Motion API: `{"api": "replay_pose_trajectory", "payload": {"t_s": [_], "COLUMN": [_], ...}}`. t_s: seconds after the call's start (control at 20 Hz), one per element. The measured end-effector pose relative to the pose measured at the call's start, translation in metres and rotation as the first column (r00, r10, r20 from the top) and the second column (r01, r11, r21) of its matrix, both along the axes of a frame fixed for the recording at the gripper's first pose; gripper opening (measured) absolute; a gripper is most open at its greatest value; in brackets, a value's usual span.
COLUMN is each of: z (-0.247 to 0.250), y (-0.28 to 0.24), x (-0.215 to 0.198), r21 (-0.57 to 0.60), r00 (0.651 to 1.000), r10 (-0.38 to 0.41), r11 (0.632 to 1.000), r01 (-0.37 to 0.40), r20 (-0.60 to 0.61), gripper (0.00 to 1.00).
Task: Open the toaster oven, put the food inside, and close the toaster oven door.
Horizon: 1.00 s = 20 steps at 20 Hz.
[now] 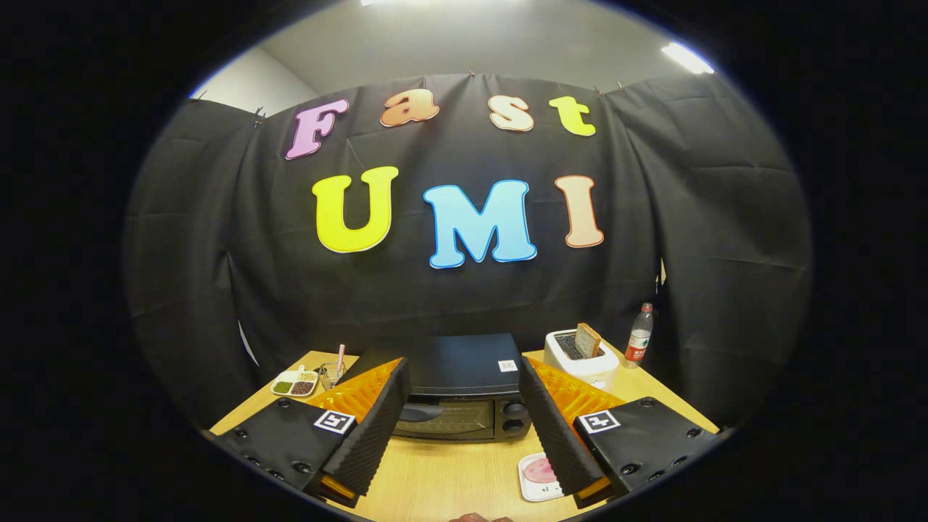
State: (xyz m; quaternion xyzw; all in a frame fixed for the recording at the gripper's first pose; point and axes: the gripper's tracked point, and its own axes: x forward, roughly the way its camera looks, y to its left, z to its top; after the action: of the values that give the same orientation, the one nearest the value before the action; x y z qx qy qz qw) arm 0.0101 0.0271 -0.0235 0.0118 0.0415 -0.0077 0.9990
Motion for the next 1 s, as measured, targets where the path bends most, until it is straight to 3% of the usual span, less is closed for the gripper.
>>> {"api": "replay_pose_trajectory", "payload": {"t_s": [0.65,1.0], "z": [-0.053,-0.105], "y": [0.041,0.064], "x": [0.070,0.108], "r21": [0.008,-0.003], "r00": [0.990,0.962], "r10": [-0.001,0.004], "r11": [1.000,1.000], "r01": [0.003,-0.005], "r20": [-0.142,-0.273], "gripper": [0.97,0.98]}}
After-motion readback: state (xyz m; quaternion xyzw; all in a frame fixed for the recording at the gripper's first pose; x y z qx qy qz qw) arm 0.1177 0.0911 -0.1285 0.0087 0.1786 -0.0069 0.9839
